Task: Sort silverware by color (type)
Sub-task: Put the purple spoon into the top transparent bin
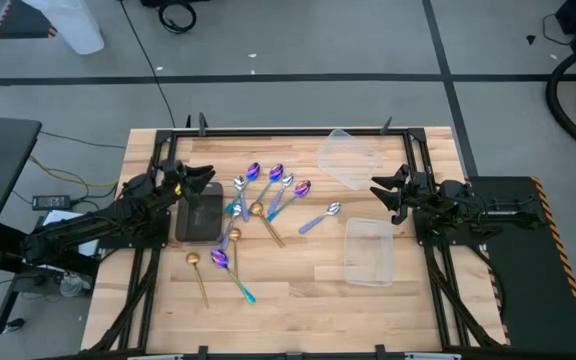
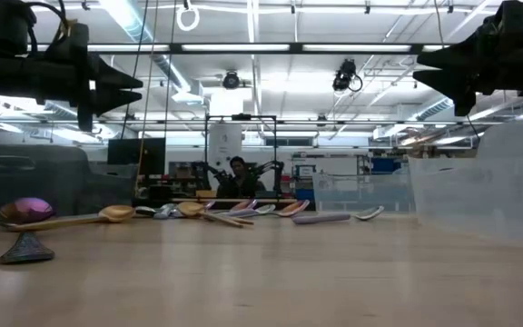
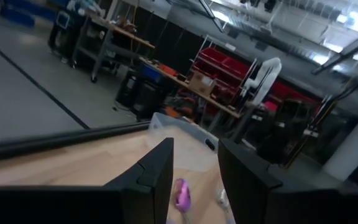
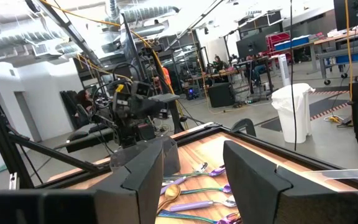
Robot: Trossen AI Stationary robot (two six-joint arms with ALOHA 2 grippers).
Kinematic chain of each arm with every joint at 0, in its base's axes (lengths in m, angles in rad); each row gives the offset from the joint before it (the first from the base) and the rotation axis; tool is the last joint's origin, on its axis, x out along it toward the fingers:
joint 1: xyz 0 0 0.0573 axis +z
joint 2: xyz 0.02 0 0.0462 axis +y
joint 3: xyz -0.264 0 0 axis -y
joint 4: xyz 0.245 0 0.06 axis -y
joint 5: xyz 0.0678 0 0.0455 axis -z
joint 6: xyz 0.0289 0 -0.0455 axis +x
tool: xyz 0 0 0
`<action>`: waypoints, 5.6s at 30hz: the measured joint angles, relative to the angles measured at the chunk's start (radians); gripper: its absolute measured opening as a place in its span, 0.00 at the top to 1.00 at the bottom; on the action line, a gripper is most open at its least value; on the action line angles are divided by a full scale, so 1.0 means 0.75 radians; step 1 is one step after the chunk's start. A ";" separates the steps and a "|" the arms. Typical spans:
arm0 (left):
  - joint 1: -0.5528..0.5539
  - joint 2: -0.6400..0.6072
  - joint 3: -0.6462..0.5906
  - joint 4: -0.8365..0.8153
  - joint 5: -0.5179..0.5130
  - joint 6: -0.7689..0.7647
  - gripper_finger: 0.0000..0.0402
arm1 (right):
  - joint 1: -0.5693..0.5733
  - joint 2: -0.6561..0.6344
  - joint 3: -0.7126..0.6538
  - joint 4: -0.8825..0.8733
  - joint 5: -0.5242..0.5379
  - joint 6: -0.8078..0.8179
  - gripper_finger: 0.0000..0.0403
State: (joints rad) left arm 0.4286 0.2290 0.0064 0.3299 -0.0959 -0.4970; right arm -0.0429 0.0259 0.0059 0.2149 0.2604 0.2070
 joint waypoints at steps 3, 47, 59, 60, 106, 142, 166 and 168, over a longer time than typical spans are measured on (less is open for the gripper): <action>0.000 0.000 0.000 0.009 0.001 -0.020 0.67 | 0.000 0.000 0.000 0.000 0.000 0.000 0.56; -0.001 0.245 0.199 0.160 -0.064 0.171 0.66 | 0.009 0.084 0.066 0.022 0.036 0.218 0.56; -0.002 0.589 0.370 0.130 0.107 0.235 0.67 | 0.090 0.779 0.346 -0.091 0.156 0.238 0.56; -0.002 0.595 0.375 0.125 0.121 0.235 0.66 | 0.094 0.842 0.383 -0.112 0.166 0.238 0.56; -0.104 0.602 0.516 -0.198 0.044 0.379 0.67 | 0.107 2.133 1.466 -0.547 0.070 0.150 0.56; -0.105 0.602 0.516 -0.198 0.044 0.378 0.67 | 0.027 2.541 1.650 -1.256 -0.207 -0.344 0.58; -0.105 0.602 0.516 -0.197 0.043 0.428 0.66 | 0.017 2.443 1.701 -1.313 -0.124 -0.302 0.85; -0.105 0.602 0.516 -0.197 0.043 0.428 0.66 | 0.016 2.401 1.714 -1.330 -0.090 -0.302 0.86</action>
State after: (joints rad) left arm 0.3501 0.6804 0.3931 0.1822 -0.0635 -0.1762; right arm -0.0309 1.8265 1.2917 -0.7823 0.1925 -0.0196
